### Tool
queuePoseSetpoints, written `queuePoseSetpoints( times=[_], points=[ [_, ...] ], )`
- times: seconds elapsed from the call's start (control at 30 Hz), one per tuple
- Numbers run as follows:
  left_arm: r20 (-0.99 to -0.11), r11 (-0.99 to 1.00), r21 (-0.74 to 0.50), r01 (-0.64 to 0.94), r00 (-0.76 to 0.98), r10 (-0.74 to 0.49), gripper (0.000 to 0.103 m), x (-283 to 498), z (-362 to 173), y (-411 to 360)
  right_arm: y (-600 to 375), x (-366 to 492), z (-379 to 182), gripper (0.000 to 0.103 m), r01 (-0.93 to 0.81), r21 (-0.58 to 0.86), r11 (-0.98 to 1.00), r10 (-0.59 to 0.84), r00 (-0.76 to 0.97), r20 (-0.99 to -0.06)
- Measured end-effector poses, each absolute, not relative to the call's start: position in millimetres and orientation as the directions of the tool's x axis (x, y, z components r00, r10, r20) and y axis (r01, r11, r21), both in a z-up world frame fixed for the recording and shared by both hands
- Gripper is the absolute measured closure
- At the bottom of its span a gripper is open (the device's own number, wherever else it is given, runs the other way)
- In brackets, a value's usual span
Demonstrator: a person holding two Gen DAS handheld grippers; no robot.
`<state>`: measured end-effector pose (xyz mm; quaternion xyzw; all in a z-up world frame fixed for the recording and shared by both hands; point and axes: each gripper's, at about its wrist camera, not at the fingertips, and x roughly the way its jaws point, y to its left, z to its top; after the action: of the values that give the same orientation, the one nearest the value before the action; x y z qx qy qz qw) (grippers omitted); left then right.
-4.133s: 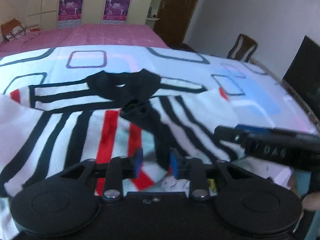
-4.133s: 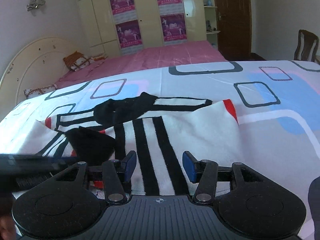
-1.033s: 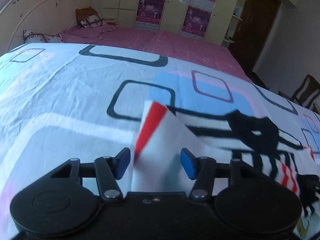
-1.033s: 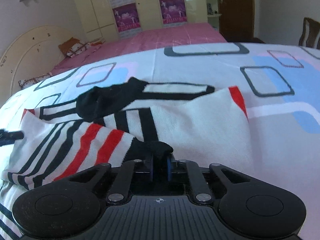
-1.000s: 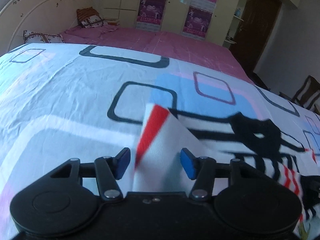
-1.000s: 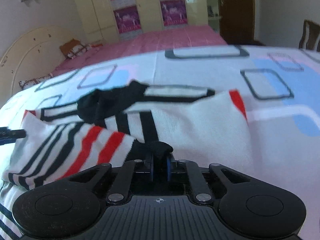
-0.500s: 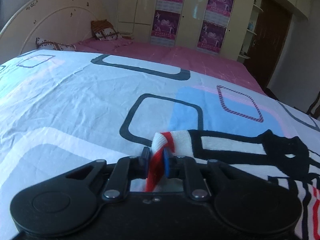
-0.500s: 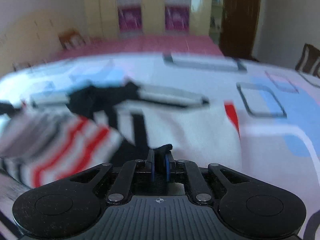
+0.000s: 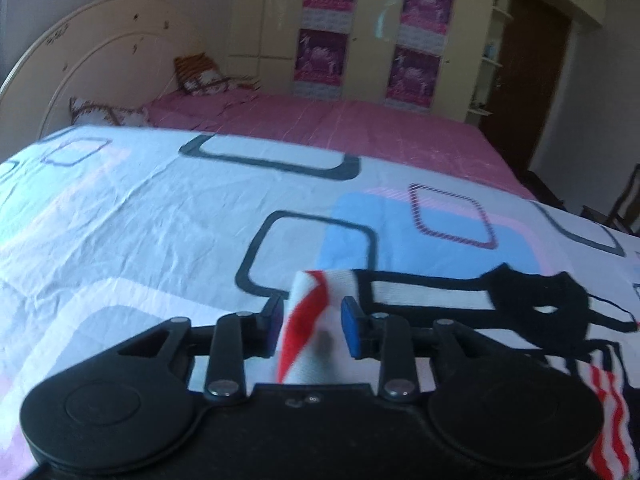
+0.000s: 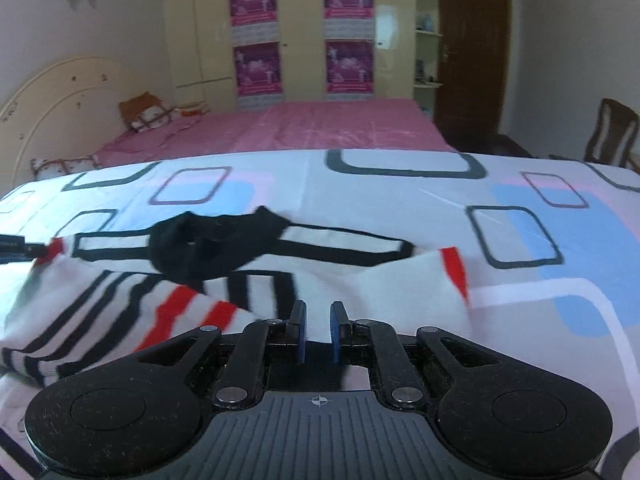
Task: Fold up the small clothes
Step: 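Fold the side edge inward with the left tool and release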
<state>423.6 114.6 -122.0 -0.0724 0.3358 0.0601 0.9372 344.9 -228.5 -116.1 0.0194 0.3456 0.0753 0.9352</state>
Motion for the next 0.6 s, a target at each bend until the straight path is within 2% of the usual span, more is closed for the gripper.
queuePoseSetpoints(
  times=[0.2,0.37,0.43,0.6],
  points=[
    [-0.642,0.989,-0.111,-0.096,0.766,0.002,0.067,403.5,-115.0,94.6,-207.1,348.1,-121.6,0.093,-0.180,0.101,0.978,0.201,0.724,-0.660],
    [-0.687,0.993,-0.114,-0.040,0.725,-0.050,0.067,385.3,-132.8,75.3,-195.7,349.3,-131.5,0.093,-0.207,0.112,0.972,0.226,0.694,-0.684],
    [-0.706,0.995,-0.090,-0.032,0.707,-0.041,0.066,380.8,-145.1,71.4,-193.6,349.7,-139.2,0.093,-0.216,0.092,0.972,0.216,0.674,-0.707],
    [-0.692,0.999,-0.032,-0.010,0.721,-0.015,0.065,378.2,-153.0,70.1,-202.8,346.6,-148.0,0.093,-0.211,0.007,0.977,0.152,0.680,-0.717]
  ],
)
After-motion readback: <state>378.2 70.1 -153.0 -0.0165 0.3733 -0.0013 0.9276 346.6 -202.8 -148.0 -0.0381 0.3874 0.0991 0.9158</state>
